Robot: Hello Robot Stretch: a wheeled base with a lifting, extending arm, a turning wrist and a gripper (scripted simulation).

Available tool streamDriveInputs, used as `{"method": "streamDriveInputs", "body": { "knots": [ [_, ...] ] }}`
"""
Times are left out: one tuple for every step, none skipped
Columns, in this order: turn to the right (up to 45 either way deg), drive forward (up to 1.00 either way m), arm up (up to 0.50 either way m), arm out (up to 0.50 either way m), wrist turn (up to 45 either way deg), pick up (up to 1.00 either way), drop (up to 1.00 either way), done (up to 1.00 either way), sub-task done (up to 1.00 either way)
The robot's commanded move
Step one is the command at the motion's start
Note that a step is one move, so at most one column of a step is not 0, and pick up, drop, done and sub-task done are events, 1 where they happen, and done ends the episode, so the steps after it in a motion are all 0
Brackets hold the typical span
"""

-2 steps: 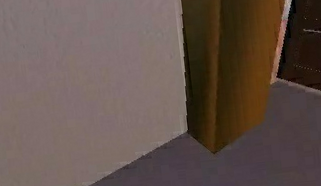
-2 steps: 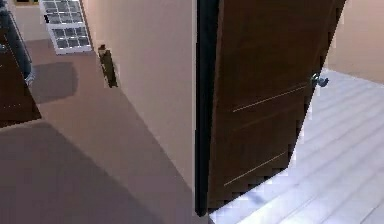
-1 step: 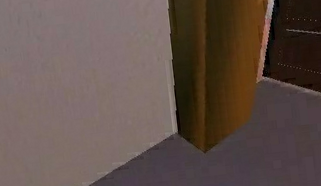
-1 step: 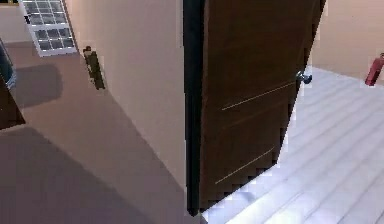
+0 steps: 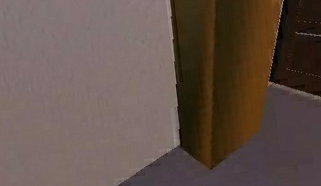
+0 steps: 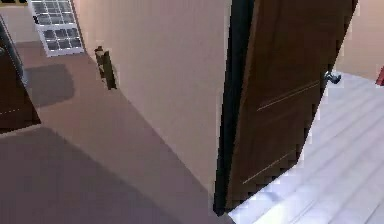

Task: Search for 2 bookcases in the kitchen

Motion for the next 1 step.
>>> {"method": "streamDriveInputs", "body": {
  "knots": [
    [-45.0,0.00,0.00,0.00,0.0,0.00,0.00,0.00,0.00]
  ]
}}
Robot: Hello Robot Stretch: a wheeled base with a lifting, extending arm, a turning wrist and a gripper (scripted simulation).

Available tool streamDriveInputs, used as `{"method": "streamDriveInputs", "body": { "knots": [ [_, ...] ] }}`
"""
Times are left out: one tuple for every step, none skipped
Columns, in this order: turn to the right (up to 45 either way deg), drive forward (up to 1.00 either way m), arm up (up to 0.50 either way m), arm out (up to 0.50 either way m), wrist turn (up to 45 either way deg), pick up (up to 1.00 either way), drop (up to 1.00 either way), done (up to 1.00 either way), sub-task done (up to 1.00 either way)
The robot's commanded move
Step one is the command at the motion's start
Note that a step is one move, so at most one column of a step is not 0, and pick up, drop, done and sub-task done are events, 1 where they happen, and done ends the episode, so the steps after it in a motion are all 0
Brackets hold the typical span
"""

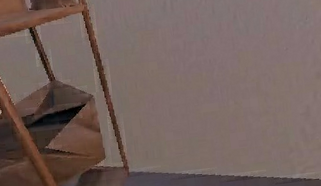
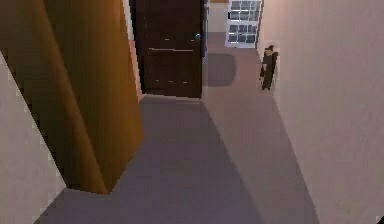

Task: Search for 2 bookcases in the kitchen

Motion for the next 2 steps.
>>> {"method": "streamDriveInputs", "body": {
  "knots": [
    [-30.0,0.00,0.00,0.00,0.0,0.00,0.00,0.00,0.00],
    [0.0,0.00,0.00,0.00,0.0,0.00,0.00,0.00,1.00]
  ]
}}
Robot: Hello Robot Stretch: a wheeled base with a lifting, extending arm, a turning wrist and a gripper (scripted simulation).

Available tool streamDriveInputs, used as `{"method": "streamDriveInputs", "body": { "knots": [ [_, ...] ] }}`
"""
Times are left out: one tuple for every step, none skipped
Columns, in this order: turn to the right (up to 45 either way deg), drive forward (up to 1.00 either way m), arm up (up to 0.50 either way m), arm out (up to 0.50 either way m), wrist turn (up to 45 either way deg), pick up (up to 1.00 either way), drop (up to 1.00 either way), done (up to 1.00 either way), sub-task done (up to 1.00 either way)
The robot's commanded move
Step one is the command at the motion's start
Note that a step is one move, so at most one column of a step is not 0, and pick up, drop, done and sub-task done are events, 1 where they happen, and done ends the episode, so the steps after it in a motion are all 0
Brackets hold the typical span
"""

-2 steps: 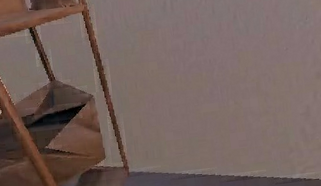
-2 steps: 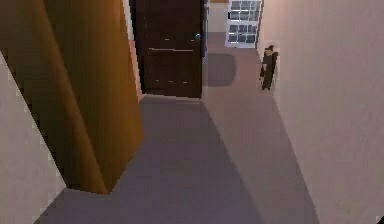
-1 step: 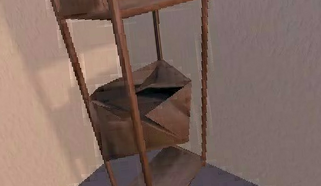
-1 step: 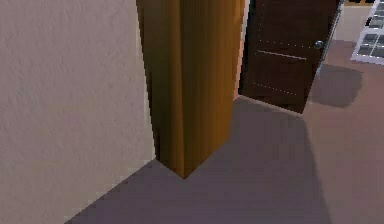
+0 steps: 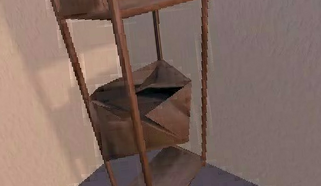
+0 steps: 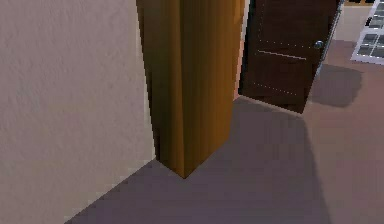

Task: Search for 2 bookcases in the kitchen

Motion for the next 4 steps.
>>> {"method": "streamDriveInputs", "body": {
  "knots": [
    [45.0,0.00,0.00,0.00,0.0,0.00,0.00,0.00,0.00],
    [45.0,0.00,0.00,0.00,0.0,0.00,0.00,0.00,0.00],
    [42.0,0.00,0.00,0.00,0.0,0.00,0.00,0.00,0.00],
    [0.0,1.00,0.00,0.00,0.0,0.00,0.00,0.00,0.00]
  ]
}}
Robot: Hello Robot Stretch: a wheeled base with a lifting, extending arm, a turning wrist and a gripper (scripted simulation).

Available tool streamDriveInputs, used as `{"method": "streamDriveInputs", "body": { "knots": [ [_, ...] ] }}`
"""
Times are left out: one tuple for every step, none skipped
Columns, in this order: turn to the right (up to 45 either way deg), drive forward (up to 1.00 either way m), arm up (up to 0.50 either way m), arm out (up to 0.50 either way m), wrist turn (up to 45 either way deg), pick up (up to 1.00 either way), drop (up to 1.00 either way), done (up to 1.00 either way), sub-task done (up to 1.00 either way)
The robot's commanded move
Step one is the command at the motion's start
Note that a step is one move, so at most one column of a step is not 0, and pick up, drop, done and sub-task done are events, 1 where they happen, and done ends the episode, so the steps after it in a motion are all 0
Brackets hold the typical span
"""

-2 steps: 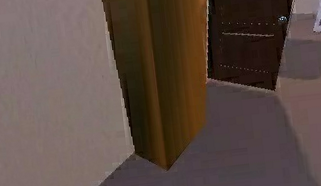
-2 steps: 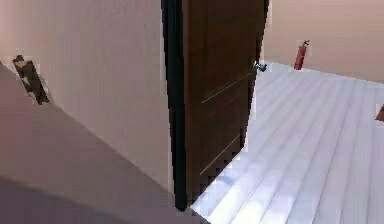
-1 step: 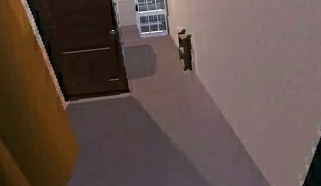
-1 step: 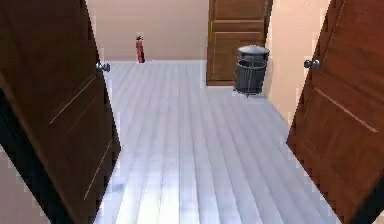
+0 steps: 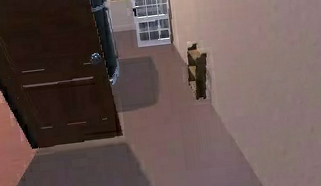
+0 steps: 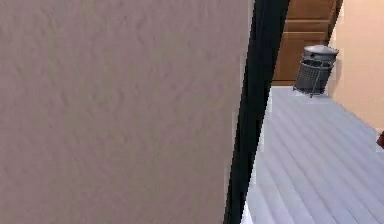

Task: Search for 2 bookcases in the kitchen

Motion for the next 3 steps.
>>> {"method": "streamDriveInputs", "body": {
  "knots": [
    [0.0,1.00,0.00,0.00,0.0,0.00,0.00,0.00,0.00],
    [0.0,0.55,0.00,0.00,0.0,0.00,0.00,0.00,0.00],
    [24.0,0.00,0.00,0.00,0.0,0.00,0.00,0.00,0.00]
  ]
}}
